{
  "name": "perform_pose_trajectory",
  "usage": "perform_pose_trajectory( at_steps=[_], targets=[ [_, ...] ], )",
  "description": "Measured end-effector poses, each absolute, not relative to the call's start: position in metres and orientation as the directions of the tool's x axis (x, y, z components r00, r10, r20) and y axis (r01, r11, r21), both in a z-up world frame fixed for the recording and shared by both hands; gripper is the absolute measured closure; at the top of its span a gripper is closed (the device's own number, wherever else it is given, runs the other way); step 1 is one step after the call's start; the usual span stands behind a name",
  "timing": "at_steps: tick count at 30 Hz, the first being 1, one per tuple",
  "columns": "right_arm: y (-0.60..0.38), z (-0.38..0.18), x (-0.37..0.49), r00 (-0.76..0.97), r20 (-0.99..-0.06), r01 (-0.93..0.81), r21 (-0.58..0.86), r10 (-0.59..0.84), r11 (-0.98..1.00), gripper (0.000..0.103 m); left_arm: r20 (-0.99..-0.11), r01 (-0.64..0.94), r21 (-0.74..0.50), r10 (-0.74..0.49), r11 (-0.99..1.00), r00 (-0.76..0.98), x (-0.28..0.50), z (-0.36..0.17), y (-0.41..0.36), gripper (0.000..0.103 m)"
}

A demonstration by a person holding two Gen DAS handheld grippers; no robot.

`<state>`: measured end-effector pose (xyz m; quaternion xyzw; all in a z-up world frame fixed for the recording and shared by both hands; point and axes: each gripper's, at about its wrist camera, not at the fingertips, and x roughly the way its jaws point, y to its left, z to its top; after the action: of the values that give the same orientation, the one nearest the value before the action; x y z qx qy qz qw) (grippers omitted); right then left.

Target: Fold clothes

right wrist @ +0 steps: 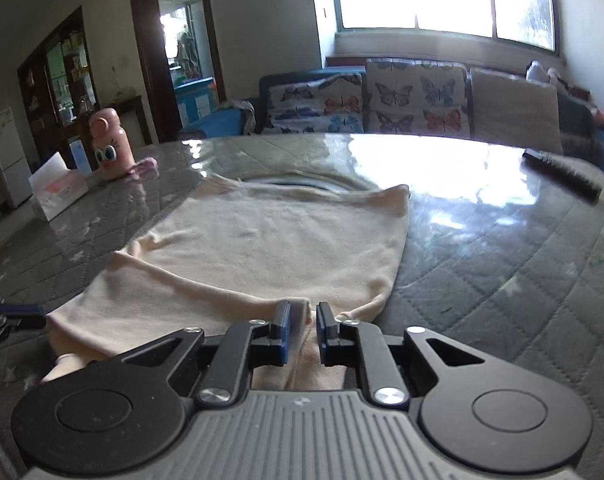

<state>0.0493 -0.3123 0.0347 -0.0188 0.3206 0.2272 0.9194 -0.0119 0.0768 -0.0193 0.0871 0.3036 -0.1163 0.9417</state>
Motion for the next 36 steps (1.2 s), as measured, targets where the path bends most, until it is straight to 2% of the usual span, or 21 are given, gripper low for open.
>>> perform_pose_trajectory(
  at_steps=[8,12,21,29,36],
  targets=[
    [-0.314,0.034,0.023,0.625,-0.645,-0.49,0.113,0.439,0.864,0.09,-0.538,0.281,0.083,-0.195,0.956,0.82,0.012,0.006,0.067,0.096],
    [-0.319,0.027,0.014,0.603,-0.679,-0.488,0.102,0.419,0.867,0.09,-0.553,0.312,0.079,-0.219,0.947,0.804,0.033,0.007,0.053,0.096],
    [-0.302,0.05,0.042,0.66,-0.581,-0.52,0.104,0.476,0.848,0.087,-0.604,0.351,0.071,-0.239,0.934,0.76,0.076,-0.011,0.025,0.096],
    [-0.287,0.02,0.07,0.616,-0.637,-0.53,0.1,0.464,0.842,0.088,-0.631,0.319,0.049,-0.219,0.946,0.744,0.096,-0.028,0.036,0.095],
    [-0.287,0.029,0.046,0.611,-0.632,-0.576,0.058,0.476,0.816,0.087,-0.59,0.395,0.097,-0.267,0.913,0.762,0.072,-0.016,0.025,0.094]
  ],
)
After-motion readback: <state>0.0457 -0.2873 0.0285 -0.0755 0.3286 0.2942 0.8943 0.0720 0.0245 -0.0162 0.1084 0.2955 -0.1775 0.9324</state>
